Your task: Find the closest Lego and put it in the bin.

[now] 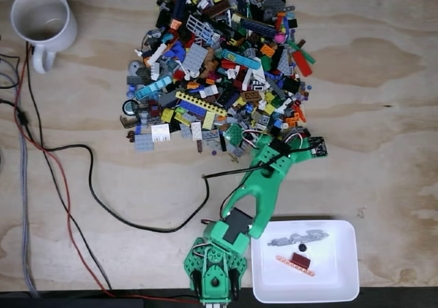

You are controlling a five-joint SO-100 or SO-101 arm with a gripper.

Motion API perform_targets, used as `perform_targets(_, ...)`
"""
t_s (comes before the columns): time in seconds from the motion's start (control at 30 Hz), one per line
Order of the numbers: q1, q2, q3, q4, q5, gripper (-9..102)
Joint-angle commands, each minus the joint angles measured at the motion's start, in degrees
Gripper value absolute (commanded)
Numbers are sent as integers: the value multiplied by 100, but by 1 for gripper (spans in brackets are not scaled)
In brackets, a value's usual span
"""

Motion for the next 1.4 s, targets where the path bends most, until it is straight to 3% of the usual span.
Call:
perform_targets(0.0,62,-9,-404,114,-167,10)
perform_targets(0.13,44,-35,-404,132,-281,0)
perform_targets(0.33,-281,-35,-483,211,-220,0)
perform_targets(0.57,-791,123,-1626,1125,-70,0)
perform_targets(0.67,-756,387,-2021,1687,-141,21)
perform_targets(0.83,97,642,-2039,1652,-237,19)
perform_targets(1.1,1424,325,-1134,1239,-2136,24)
perform_targets(1.37,1046,334,-396,940,-3252,24)
